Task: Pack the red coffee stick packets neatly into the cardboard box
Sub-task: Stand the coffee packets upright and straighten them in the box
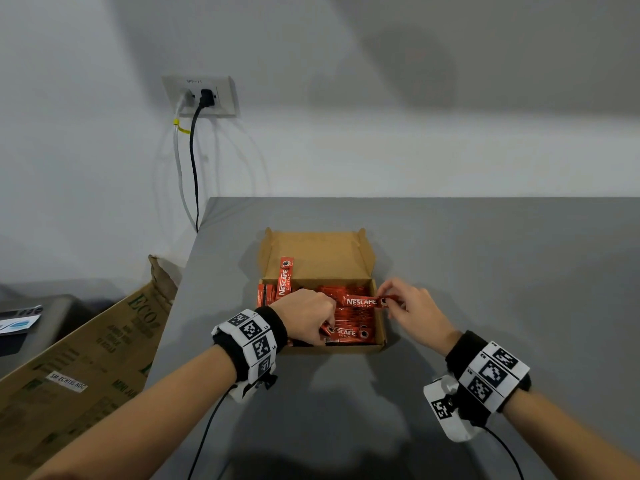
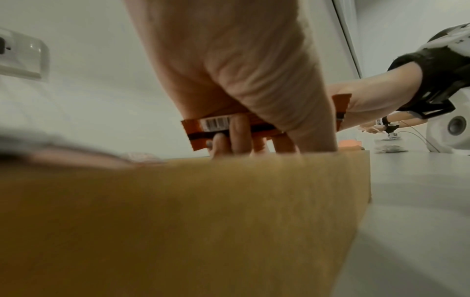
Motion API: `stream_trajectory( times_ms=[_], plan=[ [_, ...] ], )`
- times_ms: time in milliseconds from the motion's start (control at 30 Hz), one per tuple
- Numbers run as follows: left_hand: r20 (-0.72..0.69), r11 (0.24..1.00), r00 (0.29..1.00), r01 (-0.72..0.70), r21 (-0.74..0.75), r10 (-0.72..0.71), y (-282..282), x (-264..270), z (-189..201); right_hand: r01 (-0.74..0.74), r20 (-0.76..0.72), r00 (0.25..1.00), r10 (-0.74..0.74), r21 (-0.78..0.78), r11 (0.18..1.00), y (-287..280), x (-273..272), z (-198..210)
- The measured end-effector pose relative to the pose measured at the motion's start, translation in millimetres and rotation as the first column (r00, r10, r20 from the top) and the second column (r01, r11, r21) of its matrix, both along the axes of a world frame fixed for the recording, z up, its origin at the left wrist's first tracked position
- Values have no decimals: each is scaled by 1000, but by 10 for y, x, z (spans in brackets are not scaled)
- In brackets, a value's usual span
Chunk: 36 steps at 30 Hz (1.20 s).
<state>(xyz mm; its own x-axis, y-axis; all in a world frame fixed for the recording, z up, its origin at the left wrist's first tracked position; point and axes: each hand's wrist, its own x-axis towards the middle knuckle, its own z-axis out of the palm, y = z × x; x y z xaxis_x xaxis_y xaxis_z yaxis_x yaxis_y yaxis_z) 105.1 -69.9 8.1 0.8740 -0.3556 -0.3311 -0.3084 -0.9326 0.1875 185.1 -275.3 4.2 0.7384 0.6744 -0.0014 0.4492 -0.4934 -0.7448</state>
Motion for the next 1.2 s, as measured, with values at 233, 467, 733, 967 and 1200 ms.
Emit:
stream_trajectory(
  times_ms=[233, 467, 733, 967, 1200],
  plan=[
    [-6, 999, 1000, 20, 40, -20, -38, -28, 12, -94, 1, 996, 94, -85, 992, 51, -83, -3],
    [13, 1000, 1000, 6, 14, -6, -73, -62, -15, -272, 141, 934, 329, -317, 909, 141, -154, -81],
    [27, 999, 999, -43, -24, 44, -79, -56, -61, -295, 206, 888, 412, -433, 852, 181, -147, -102],
    [50, 978, 990, -121, -170, 131, 48, -104, -82, -281, 100, 942, 321, -290, 915, 182, -132, -85],
    [200, 968, 974, -55, -246, 106, 49, -147, -46, -259, 52, 958, 284, -274, 926, 222, -35, -58]
  ],
)
